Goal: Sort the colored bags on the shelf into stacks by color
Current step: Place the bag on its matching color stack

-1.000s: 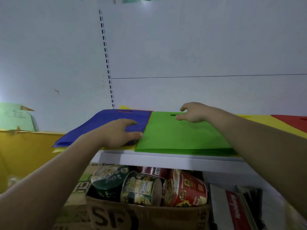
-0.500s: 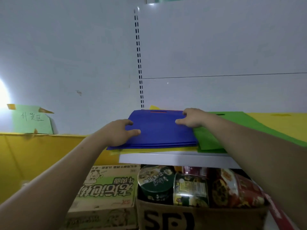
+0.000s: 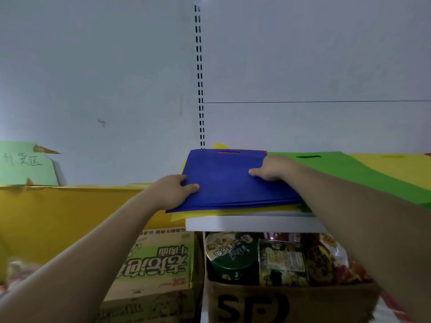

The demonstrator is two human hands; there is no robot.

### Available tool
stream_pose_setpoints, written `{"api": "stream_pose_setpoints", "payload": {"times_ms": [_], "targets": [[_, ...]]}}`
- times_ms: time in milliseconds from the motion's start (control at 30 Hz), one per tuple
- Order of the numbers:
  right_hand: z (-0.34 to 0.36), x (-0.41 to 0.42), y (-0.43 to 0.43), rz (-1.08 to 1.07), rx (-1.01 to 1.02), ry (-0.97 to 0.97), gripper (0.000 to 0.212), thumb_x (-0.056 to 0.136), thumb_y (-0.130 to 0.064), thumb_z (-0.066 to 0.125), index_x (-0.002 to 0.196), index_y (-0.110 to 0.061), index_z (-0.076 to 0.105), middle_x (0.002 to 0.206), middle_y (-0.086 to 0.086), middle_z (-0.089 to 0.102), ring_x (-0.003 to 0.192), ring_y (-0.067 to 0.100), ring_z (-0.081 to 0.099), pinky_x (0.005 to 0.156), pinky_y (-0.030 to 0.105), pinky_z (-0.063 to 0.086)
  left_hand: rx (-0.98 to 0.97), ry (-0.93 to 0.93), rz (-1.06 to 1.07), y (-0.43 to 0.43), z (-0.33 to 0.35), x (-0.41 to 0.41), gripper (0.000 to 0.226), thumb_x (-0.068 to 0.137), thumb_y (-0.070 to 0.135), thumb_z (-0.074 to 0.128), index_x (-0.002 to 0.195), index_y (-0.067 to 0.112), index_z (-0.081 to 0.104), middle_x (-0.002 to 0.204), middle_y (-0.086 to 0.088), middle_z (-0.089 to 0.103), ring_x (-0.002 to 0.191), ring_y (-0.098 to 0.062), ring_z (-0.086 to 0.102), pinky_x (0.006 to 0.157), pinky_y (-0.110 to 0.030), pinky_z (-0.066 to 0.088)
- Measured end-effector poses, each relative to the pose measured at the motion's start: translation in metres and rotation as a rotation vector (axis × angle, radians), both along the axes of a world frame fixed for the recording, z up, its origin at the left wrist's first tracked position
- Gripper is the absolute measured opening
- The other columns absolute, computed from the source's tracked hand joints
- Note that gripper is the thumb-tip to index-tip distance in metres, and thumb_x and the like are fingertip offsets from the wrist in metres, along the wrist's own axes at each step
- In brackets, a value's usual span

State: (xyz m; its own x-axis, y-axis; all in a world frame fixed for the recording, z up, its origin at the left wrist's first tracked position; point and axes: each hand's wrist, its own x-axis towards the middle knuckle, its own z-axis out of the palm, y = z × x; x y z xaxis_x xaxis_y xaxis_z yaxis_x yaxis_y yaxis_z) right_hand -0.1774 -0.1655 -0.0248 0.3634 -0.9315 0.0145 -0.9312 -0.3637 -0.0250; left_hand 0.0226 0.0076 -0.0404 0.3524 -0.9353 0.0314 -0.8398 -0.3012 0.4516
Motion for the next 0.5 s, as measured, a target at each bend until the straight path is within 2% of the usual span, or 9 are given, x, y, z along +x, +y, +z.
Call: {"api": "stream_pose_setpoints", "payload": {"times_ms": [100, 167, 233, 300, 367, 433, 500], "targets": [[0.0024, 0.0036, -0.0057, 0.014, -0.046, -0.006, 0.051, 0.090, -0.059, 0.047, 0.075, -0.011, 0.053, 0.094, 0.005, 0.057, 0.082, 0.023, 0.051, 0.073, 0.032, 0.041, 0.002, -0.031, 0.000, 0.0015, 0.0038, -0.0034, 0.055, 0.095, 0.047, 0.044, 0.136, 0.010, 0.045, 0.136, -0.008, 0.050, 0.120, -0.025, 0.049, 0.097, -0.030, 0.035], [0.0036, 0.0061, -0.0066, 0.031, -0.059, -0.017, 0.048, 0.090, -0.056, 0.050, 0.067, -0.014, 0.049, 0.080, 0.003, 0.053, 0.073, 0.021, 0.050, 0.066, 0.031, 0.039, 0.000, -0.034, 0.004, 0.0023, 0.0043, -0.0051, 0.051, 0.095, 0.046, 0.045, 0.129, 0.009, 0.051, 0.129, -0.009, 0.055, 0.113, -0.025, 0.052, 0.092, -0.030, 0.038], [0.0052, 0.0064, -0.0070, 0.040, -0.068, -0.053, 0.048, 0.092, -0.052, 0.050, 0.067, -0.011, 0.049, 0.077, 0.004, 0.053, 0.069, 0.020, 0.048, 0.062, 0.031, 0.037, -0.013, -0.025, 0.013, 0.0027, 0.0046, -0.0048, 0.049, 0.094, 0.045, 0.047, 0.126, 0.008, 0.054, 0.126, -0.010, 0.057, 0.110, -0.025, 0.054, 0.089, -0.030, 0.039], [0.0069, 0.0042, -0.0078, 0.037, -0.066, -0.100, 0.047, 0.095, -0.051, 0.044, 0.078, -0.008, 0.055, 0.089, 0.008, 0.056, 0.077, 0.022, 0.051, 0.067, 0.030, 0.038, -0.017, -0.009, 0.018, 0.0043, 0.0062, -0.0044, 0.049, 0.094, 0.044, 0.049, 0.130, 0.010, 0.052, 0.130, -0.008, 0.054, 0.111, -0.023, 0.053, 0.089, -0.029, 0.038], [0.0069, 0.0010, -0.0096, 0.025, -0.044, -0.094, 0.052, 0.096, -0.053, 0.039, 0.103, -0.006, 0.060, 0.110, 0.010, 0.058, 0.096, 0.026, 0.054, 0.078, 0.030, 0.040, -0.008, 0.011, 0.022, 0.0060, 0.0081, -0.0036, 0.051, 0.094, 0.041, 0.050, 0.136, 0.011, 0.046, 0.134, -0.005, 0.051, 0.109, -0.020, 0.052, 0.089, -0.027, 0.037], [0.0056, -0.0007, -0.0096, 0.004, -0.021, -0.058, 0.062, 0.096, -0.057, 0.033, 0.123, -0.006, 0.057, 0.131, 0.011, 0.054, 0.116, 0.028, 0.052, 0.091, 0.033, 0.040, -0.009, 0.054, 0.022, 0.0079, 0.0103, -0.0020, 0.046, 0.093, 0.036, 0.053, 0.134, 0.013, 0.048, 0.130, -0.004, 0.053, 0.100, -0.017, 0.052, 0.085, -0.026, 0.039], [0.0029, -0.0007, -0.0113, -0.007, 0.002, -0.026, 0.067, 0.095, -0.061, 0.032, 0.129, -0.008, 0.054, 0.139, 0.010, 0.049, 0.123, 0.028, 0.048, 0.098, 0.034, 0.039, -0.022, 0.112, 0.041, 0.0082, 0.0113, 0.0000, 0.042, 0.091, 0.031, 0.057, 0.129, 0.015, 0.051, 0.122, -0.003, 0.056, 0.096, -0.017, 0.055, 0.083, -0.029, 0.043]]}}
